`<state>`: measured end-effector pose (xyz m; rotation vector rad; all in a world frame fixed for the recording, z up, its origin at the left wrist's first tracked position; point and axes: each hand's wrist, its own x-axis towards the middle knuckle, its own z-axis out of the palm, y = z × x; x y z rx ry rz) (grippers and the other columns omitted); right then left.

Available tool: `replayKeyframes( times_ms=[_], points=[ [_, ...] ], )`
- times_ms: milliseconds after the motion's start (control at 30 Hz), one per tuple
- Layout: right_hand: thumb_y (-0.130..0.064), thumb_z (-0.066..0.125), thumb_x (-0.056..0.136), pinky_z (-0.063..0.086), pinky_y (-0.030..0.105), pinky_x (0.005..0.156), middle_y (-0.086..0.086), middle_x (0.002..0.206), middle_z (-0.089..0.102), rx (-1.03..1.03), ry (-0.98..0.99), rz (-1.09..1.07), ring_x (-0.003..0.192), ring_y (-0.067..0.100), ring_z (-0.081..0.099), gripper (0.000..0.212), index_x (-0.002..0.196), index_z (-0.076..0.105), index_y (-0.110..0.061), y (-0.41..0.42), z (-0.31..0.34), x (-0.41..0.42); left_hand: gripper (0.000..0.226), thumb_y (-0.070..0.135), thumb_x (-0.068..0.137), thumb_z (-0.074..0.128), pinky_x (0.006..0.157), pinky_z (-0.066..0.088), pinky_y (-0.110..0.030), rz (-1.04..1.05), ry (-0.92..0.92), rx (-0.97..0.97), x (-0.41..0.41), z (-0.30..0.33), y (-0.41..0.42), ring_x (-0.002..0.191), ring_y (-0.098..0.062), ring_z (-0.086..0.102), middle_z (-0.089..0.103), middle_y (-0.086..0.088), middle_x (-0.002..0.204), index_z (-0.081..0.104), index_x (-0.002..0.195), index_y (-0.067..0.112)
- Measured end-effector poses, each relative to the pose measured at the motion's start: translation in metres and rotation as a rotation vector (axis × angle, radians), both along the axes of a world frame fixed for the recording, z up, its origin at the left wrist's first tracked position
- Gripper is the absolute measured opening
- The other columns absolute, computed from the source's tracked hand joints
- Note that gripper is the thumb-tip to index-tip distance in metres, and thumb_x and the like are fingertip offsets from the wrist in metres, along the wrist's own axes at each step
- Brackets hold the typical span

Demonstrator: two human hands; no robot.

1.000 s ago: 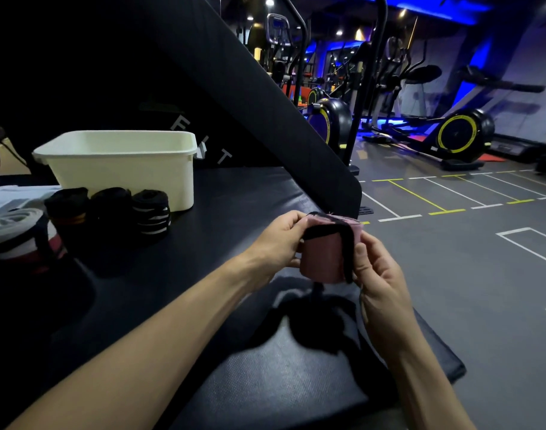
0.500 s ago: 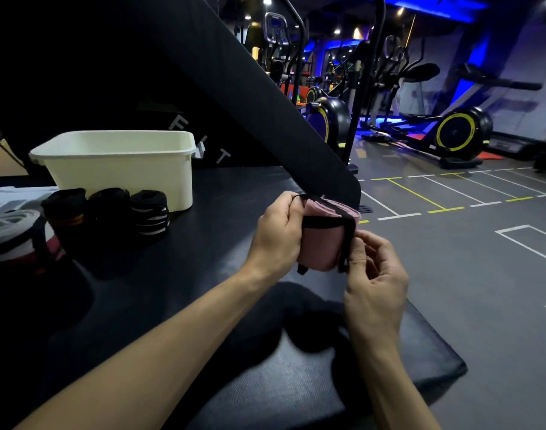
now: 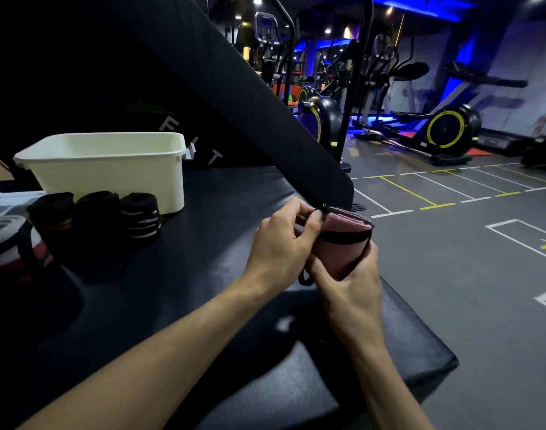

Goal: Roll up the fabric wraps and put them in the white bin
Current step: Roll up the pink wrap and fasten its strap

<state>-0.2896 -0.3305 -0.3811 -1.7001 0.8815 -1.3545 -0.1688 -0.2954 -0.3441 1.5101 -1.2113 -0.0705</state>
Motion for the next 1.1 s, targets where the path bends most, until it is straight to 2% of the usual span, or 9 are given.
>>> replayKeyframes(
  times_ms=[100,200,367,567,633,767,900,1000,1100],
  points=[
    [-0.031,0.087,0.074,0.049,0.012,0.071,-0.013,0.095,0.065,0.027,-0.056,-0.026,0.084,-0.006,0.064,0.059,0.12,0.053,-0.019,-0.004,-0.001,-0.003,0.025,0.045,0.097,0.052,0.071,0.058,-0.045,-0.062,-0.032,0.014,-0.002,-0.001,-0.001,0.072,-0.014,0.071,0.074,0.005,0.079,0.063,0.091,0.023],
    [-0.036,0.089,0.073,0.055,0.029,0.08,-0.011,0.097,0.068,0.05,-0.063,-0.001,0.089,0.002,0.066,0.057,0.117,0.055,-0.025,-0.007,-0.002,-0.007,0.014,0.029,0.097,0.058,0.073,0.061,-0.046,-0.148,0.023,-0.006,0.004,0.0,-0.002,0.077,-0.016,0.074,0.076,0.005,0.085,0.067,0.095,0.019],
    [-0.019,0.088,0.075,0.052,0.018,0.07,-0.022,0.093,0.07,0.003,-0.045,0.076,0.08,-0.001,0.067,0.053,0.115,0.055,-0.03,-0.006,0.0,-0.013,0.012,0.006,0.1,0.06,0.061,0.06,-0.031,-0.22,0.208,-0.003,0.011,0.006,-0.001,0.073,-0.02,0.073,0.077,-0.01,0.088,0.07,0.099,0.012],
    [-0.03,0.084,0.072,0.058,0.032,0.08,-0.002,0.105,0.073,0.026,-0.054,0.268,0.094,0.016,0.072,0.056,0.121,0.058,-0.024,-0.006,0.006,-0.021,0.009,0.008,0.099,0.065,0.055,0.058,-0.026,-0.387,0.397,0.103,0.022,0.017,0.004,0.058,-0.011,0.067,0.074,-0.001,0.076,0.072,0.097,0.004],
    [-0.029,0.083,0.075,0.059,0.039,0.085,0.003,0.11,0.073,0.025,-0.049,0.35,0.1,0.022,0.072,0.056,0.124,0.058,-0.021,-0.007,0.008,-0.024,0.013,0.01,0.101,0.062,0.055,0.059,-0.028,-0.449,0.406,0.16,0.028,0.02,0.007,0.063,-0.013,0.069,0.074,-0.003,0.08,0.072,0.101,0.001],
    [-0.036,0.082,0.076,0.056,0.031,0.087,0.006,0.12,0.068,0.062,-0.058,0.46,0.108,0.019,0.07,0.059,0.127,0.057,-0.021,-0.008,0.009,-0.023,0.021,0.012,0.106,0.053,0.059,0.061,-0.032,-0.484,0.333,0.212,0.031,0.02,0.01,0.078,-0.018,0.071,0.076,-0.012,0.094,0.072,0.111,0.004],
    [-0.052,0.085,0.065,0.054,0.028,0.095,-0.005,0.128,0.052,-0.019,0.005,0.286,0.112,0.008,0.064,0.068,0.126,0.059,-0.037,-0.011,0.006,-0.018,0.023,0.009,0.107,0.05,0.061,0.061,-0.034,-0.365,0.268,0.13,0.024,0.016,0.005,0.076,-0.015,0.069,0.075,-0.013,0.092,0.073,0.108,0.004],
    [-0.046,0.083,0.072,0.05,0.042,0.106,-0.004,0.136,0.06,-0.085,-0.005,0.16,0.123,0.012,0.061,0.085,0.147,0.049,-0.027,-0.011,0.002,-0.015,0.021,0.008,0.106,0.052,0.059,0.062,-0.036,-0.288,0.268,0.061,0.02,0.012,0.0,0.073,-0.015,0.069,0.074,-0.019,0.092,0.072,0.107,0.003],
    [-0.05,0.08,0.071,0.051,0.043,0.102,-0.006,0.131,0.064,-0.128,0.018,0.086,0.121,0.012,0.062,0.083,0.143,0.048,-0.025,-0.005,0.001,-0.008,0.02,0.024,0.096,0.058,0.062,0.062,-0.041,-0.208,0.245,0.024,0.013,0.006,-0.004,0.074,-0.022,0.072,0.076,-0.012,0.086,0.073,0.1,0.013]
  ],
)
